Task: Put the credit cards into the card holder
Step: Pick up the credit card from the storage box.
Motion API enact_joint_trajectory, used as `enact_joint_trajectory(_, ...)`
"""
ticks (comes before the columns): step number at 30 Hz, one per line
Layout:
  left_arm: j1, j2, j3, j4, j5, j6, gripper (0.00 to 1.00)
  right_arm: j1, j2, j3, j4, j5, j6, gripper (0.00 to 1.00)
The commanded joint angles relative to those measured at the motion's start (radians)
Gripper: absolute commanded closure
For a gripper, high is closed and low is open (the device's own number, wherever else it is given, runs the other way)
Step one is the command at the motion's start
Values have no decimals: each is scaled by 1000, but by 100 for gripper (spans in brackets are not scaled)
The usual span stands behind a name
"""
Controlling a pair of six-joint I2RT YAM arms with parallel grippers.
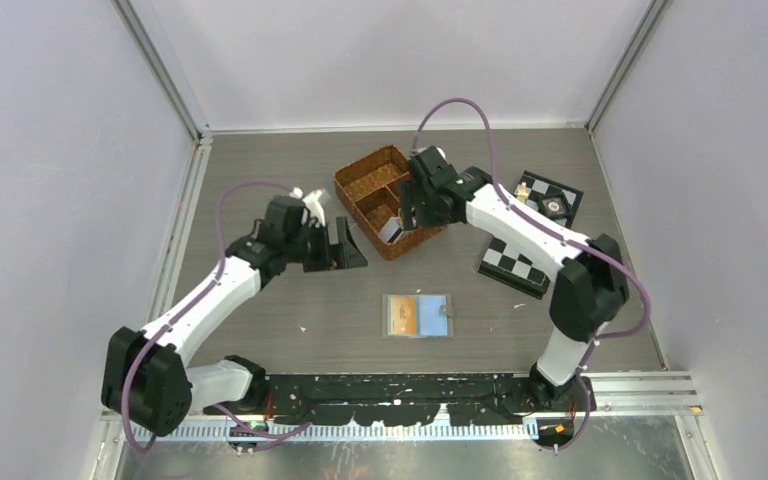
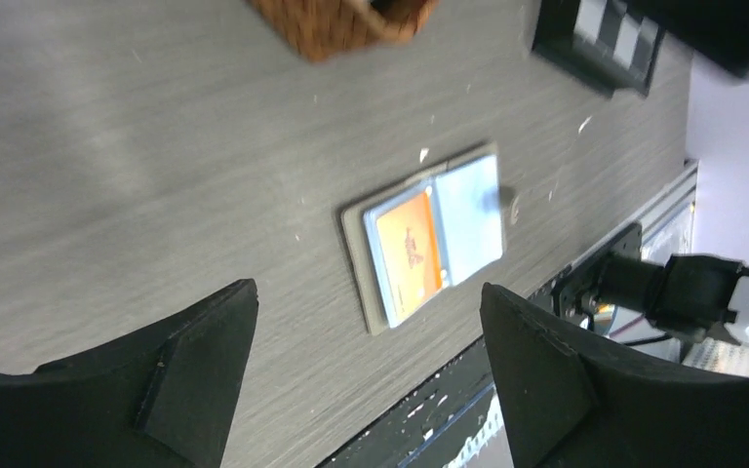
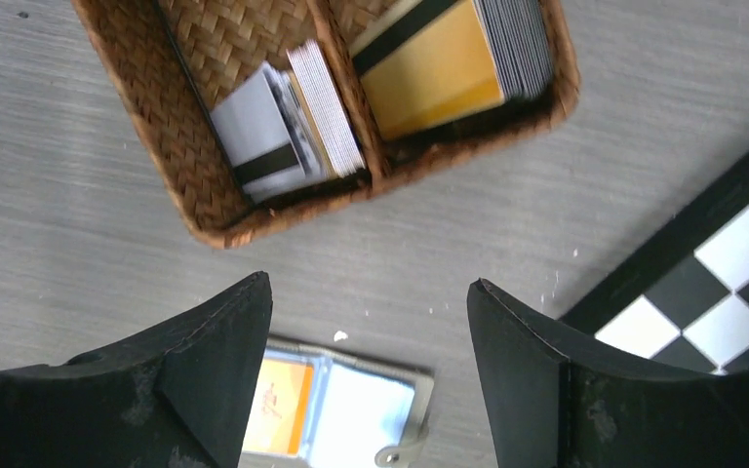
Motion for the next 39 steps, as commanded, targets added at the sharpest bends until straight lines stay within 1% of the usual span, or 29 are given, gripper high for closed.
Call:
enact_joint_trajectory(1, 76, -38, 210, -342, -49, 243, 13, -8, 119, 154, -53, -39, -126, 22)
enact_joint_trajectory(3, 96, -41, 266, -405, -134, 310, 12, -15, 177, 222, -60, -33, -145, 22)
enact_joint_trajectory(5, 102, -47, 284, -419, -231, 346, 12, -21, 225, 263, -61, -13, -161, 22)
enact_joint_trajectory(9, 112, -55, 307, -444, -244, 389, 12, -41, 311, 335, -87, -6, -190, 27)
enact_joint_trajectory(12, 112, -59, 304, -455, -280, 424, 12, -47, 365, 369, -106, 13, -208, 29)
enact_joint_trajectory(16, 112, -38, 293, -442, -244, 420, 12, -49, 398, 400, -129, 39, -227, 31)
enact_joint_trajectory(19, 112, -22, 298, -459, -263, 422, 12, -49, 401, 401, -130, 48, -235, 31)
enact_joint_trajectory(24, 114, -23, 288, -452, -257, 423, 12, -49, 410, 404, -132, 44, -240, 31)
enact_joint_trajectory(30, 114, -22, 288, -452, -255, 423, 12, -49, 433, 411, -138, 83, -246, 31)
enact_joint_trajectory(39, 115, -22, 286, -453, -252, 423, 12, -48, 389, 425, -162, 163, -237, 32)
